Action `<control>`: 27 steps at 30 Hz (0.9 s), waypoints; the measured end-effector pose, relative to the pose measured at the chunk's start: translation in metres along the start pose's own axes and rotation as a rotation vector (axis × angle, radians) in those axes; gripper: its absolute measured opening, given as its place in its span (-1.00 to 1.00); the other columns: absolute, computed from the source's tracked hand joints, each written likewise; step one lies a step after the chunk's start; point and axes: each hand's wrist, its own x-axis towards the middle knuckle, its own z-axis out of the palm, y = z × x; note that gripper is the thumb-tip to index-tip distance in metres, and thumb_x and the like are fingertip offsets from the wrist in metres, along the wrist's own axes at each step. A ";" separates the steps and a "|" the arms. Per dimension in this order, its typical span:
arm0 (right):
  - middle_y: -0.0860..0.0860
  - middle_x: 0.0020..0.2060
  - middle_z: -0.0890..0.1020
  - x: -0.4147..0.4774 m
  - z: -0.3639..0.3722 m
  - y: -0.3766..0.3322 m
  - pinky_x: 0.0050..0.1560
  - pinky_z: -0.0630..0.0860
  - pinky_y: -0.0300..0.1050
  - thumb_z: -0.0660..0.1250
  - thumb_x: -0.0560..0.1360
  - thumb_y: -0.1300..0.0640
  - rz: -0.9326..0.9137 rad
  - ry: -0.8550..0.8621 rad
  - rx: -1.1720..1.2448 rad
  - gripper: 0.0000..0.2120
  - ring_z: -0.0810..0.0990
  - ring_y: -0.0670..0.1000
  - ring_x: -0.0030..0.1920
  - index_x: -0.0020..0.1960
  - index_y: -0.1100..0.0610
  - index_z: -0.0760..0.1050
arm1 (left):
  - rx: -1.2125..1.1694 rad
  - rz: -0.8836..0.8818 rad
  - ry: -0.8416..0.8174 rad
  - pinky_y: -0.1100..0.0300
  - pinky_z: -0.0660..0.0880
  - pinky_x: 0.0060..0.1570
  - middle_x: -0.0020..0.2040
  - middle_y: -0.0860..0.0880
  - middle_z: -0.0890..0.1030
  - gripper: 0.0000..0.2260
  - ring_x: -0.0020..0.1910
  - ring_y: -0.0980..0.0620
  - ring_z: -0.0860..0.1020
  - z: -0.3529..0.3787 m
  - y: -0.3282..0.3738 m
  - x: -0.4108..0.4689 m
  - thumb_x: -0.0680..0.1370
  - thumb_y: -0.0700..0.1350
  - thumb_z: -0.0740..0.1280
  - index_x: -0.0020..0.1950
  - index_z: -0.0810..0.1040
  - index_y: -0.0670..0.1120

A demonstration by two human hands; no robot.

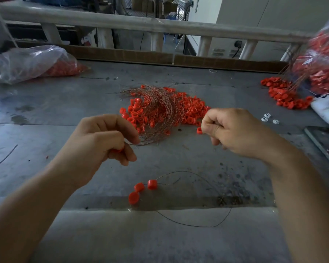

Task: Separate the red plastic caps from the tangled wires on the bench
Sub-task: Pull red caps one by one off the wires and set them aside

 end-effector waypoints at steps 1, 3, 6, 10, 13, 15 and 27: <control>-0.14 -0.49 0.57 0.000 0.000 0.002 -0.36 0.45 -0.21 0.24 0.52 0.11 0.040 -0.073 0.000 -0.76 0.52 -0.20 -0.48 -0.33 -0.02 0.41 | 0.075 -0.019 -0.042 0.30 0.45 -0.54 -0.37 -0.10 0.62 -0.76 -0.50 0.00 0.57 0.001 -0.001 0.000 0.22 -0.36 0.20 -0.41 0.62 -0.11; -0.11 -0.48 0.59 0.000 0.001 0.006 -0.28 0.52 -0.16 0.25 0.52 0.11 0.089 -0.220 -0.032 -0.78 0.56 -0.18 -0.44 -0.31 0.00 0.43 | 0.216 -0.037 -0.112 0.30 0.49 -0.48 -0.36 -0.11 0.63 -0.68 -0.43 -0.01 0.62 0.001 -0.007 0.001 0.35 -0.48 0.24 -0.37 0.63 -0.10; -0.13 -0.37 0.59 0.001 0.001 0.007 -0.24 0.46 -0.24 0.28 0.50 0.10 0.069 -0.400 -0.124 -0.80 0.55 -0.20 -0.32 -0.30 -0.02 0.44 | 0.348 -0.040 -0.151 0.31 0.51 -0.46 -0.34 -0.07 0.65 -0.60 -0.38 0.01 0.64 0.001 -0.012 0.002 0.38 -0.54 0.27 -0.32 0.63 -0.04; -0.23 -0.25 0.57 0.000 0.001 0.006 -0.23 0.39 -0.42 0.32 0.47 0.01 0.011 -0.473 -0.137 -0.93 0.50 -0.31 -0.22 -0.20 -0.11 0.52 | 0.458 -0.035 -0.205 0.36 0.52 -0.37 -0.32 0.04 0.67 -0.59 -0.35 0.11 0.64 0.004 -0.016 0.002 0.34 -0.43 0.42 -0.31 0.64 0.13; -0.26 -0.16 0.57 0.001 0.003 0.002 -0.11 0.41 -0.43 0.32 0.47 -0.02 -0.016 -0.421 -0.062 -0.93 0.50 -0.31 -0.12 -0.06 -0.11 0.54 | 0.577 -0.010 -0.244 0.35 0.54 -0.27 -0.30 0.13 0.67 -0.62 -0.34 0.18 0.62 0.007 -0.017 0.002 0.33 -0.29 0.48 -0.24 0.61 0.25; -0.27 -0.18 0.57 0.001 0.006 -0.004 -0.09 0.43 -0.44 0.33 0.46 -0.02 -0.052 -0.380 0.008 -0.96 0.51 -0.32 -0.10 -0.10 -0.15 0.52 | 0.657 0.015 -0.265 0.35 0.52 -0.26 -0.30 0.18 0.65 -0.67 -0.36 0.22 0.59 0.009 -0.016 0.002 0.33 -0.21 0.49 -0.22 0.59 0.26; -0.18 -0.29 0.58 0.004 0.020 -0.014 -0.17 0.42 -0.43 0.35 0.45 0.05 -0.121 -0.047 0.044 -0.93 0.53 -0.24 -0.24 -0.14 0.02 0.60 | 0.759 0.189 0.442 0.48 0.34 -0.39 -0.29 0.15 0.56 -0.82 -0.37 0.24 0.49 -0.014 -0.015 0.023 0.45 -0.23 0.38 -0.16 0.61 0.08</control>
